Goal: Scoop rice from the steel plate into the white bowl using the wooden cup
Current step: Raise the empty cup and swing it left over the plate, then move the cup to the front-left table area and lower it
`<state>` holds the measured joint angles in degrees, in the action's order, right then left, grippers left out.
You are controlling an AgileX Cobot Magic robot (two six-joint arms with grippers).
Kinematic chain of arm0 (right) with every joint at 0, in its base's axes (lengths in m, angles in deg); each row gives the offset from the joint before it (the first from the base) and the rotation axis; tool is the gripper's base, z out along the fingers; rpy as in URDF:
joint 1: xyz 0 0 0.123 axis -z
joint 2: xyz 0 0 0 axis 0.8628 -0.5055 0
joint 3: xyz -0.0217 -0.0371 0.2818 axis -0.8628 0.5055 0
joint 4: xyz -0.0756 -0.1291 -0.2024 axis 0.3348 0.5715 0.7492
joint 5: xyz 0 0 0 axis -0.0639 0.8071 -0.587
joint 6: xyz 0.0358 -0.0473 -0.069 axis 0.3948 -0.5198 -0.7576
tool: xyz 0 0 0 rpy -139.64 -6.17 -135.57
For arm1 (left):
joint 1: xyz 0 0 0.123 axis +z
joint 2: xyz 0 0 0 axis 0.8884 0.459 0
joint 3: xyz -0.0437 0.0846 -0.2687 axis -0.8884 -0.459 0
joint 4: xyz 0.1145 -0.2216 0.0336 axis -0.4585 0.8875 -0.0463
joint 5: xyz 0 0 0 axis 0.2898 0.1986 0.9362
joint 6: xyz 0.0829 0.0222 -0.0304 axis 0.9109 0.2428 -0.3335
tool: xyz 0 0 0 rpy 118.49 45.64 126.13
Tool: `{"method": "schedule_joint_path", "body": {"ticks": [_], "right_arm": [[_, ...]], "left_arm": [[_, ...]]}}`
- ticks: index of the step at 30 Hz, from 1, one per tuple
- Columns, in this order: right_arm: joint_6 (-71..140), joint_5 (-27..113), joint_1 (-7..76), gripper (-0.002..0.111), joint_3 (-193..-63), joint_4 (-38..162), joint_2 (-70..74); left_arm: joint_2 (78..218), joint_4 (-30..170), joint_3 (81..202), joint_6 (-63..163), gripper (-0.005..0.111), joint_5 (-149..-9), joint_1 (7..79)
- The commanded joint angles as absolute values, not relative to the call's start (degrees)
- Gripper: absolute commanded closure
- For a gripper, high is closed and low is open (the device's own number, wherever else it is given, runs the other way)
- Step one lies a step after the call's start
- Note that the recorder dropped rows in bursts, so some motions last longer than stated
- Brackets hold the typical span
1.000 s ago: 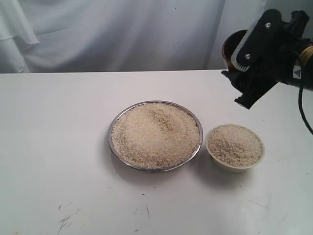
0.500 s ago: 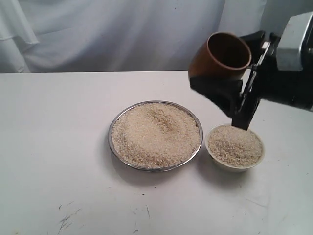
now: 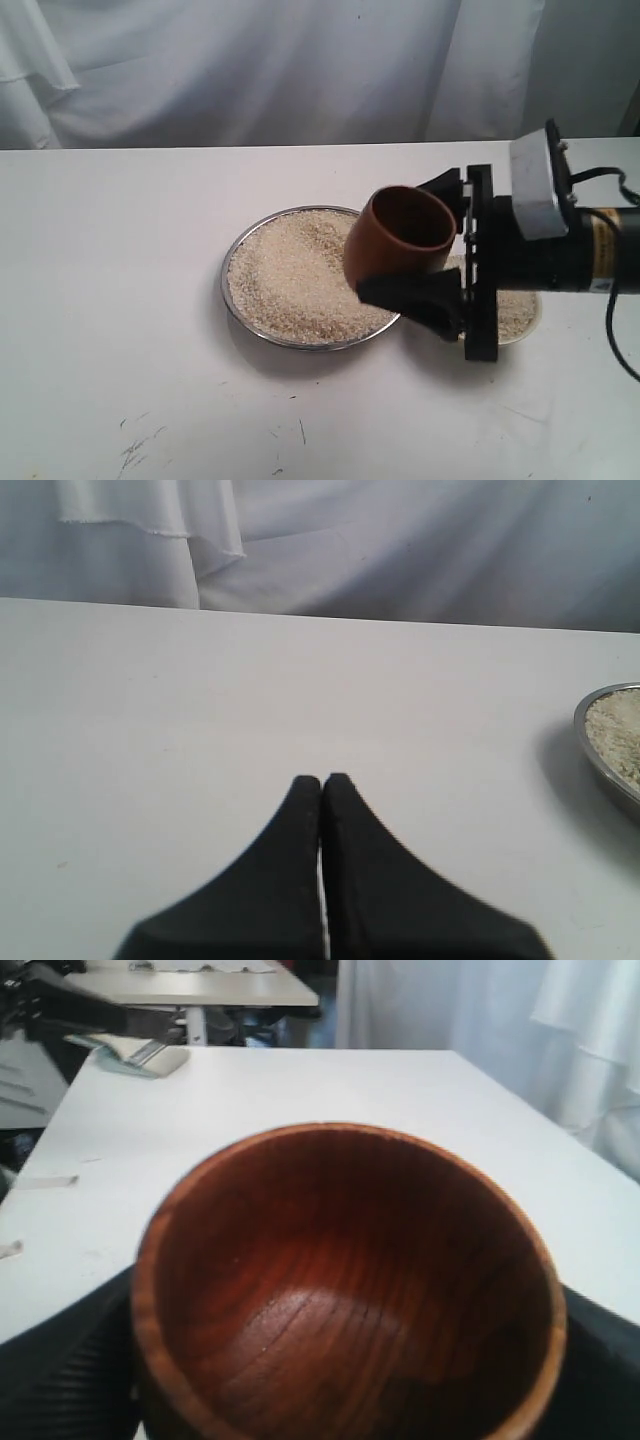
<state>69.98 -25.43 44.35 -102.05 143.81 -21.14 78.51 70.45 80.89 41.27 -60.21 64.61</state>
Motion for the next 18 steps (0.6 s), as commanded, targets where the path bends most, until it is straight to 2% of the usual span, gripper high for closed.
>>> {"method": "schedule_joint_path", "body": {"ticks": [1, 10, 18], "right_arm": [[68.1, -27.06, 39.3, 0.108, -102.22, 146.29, -25.35], [59.73, -27.06, 34.34, 0.108, -102.75, 140.99, -32.1], [58.5, -27.06, 31.85, 0.108, -108.14, 140.72, -39.13]], "left_arm": [[78.28, 70.54, 80.62, 41.24, 0.107, -60.97, 64.72], [78.28, 70.54, 80.62, 41.24, 0.107, -60.97, 64.72], [78.28, 70.54, 80.62, 41.24, 0.107, -60.97, 64.72]]}}
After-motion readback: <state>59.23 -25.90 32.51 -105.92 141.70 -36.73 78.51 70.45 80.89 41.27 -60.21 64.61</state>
